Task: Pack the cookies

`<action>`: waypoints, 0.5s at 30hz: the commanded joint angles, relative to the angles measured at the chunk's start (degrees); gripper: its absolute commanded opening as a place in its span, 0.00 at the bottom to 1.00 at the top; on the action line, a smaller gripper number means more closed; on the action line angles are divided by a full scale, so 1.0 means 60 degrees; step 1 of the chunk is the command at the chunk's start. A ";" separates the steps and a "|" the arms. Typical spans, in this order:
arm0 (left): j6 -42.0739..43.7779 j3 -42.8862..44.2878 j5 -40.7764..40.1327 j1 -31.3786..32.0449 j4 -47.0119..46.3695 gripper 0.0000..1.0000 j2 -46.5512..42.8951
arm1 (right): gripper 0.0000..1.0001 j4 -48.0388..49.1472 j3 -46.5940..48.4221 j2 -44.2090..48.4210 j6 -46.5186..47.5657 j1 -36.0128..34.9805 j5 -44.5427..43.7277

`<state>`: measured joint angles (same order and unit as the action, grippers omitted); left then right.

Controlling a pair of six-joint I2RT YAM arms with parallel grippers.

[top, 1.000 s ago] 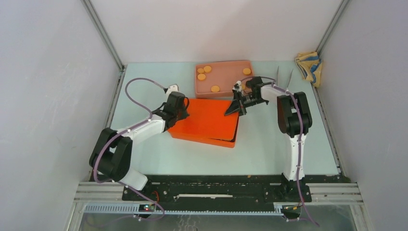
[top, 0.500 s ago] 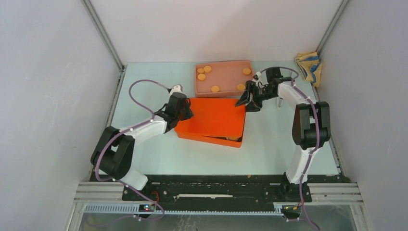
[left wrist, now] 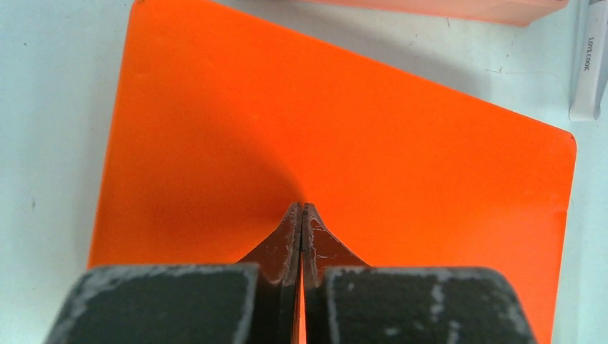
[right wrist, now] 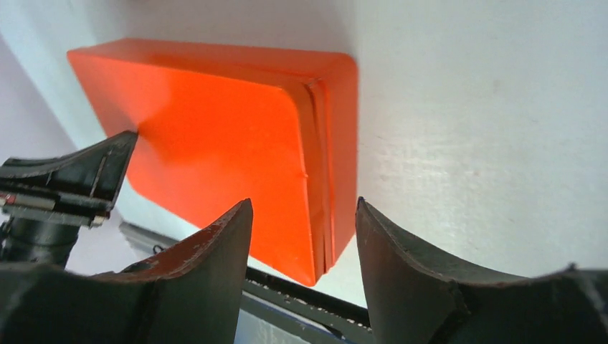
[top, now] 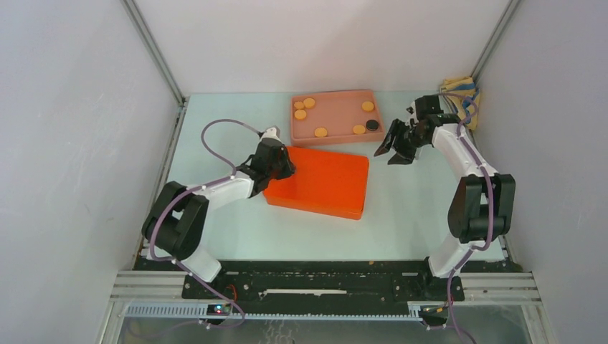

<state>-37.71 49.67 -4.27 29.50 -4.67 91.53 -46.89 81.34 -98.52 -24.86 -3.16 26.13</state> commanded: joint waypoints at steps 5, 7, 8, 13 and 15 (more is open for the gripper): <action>0.0047 0.0521 -0.0604 -0.0110 0.3269 0.00 -0.1348 | 0.00 0.0177 -0.0825 0.0111 -0.0237 -0.0057 -0.1590; -0.0006 0.0667 -0.0931 -0.0579 0.4054 0.00 -0.2195 | 0.00 0.0385 -0.1072 -0.0143 -0.0244 -0.0154 -0.1613; -0.0018 0.0708 -0.1105 -0.0847 0.4408 0.00 -0.2535 | 0.00 0.0432 -0.1111 -0.0291 -0.0237 -0.0222 -0.1615; 0.0066 0.0236 -0.2404 -0.1865 0.5353 0.00 -0.2889 | 0.00 0.0619 -0.1137 -0.0937 -0.0211 -0.0607 -0.1612; -0.0018 -0.0160 -0.2632 -0.1970 0.5030 0.00 -0.2628 | 0.00 0.0724 -0.1148 -0.1182 -0.0212 -0.0670 -0.1443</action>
<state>-37.58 50.33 -13.67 19.38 21.61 74.06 -45.15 74.35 -104.05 -25.91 -5.93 17.26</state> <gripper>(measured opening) 0.003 0.006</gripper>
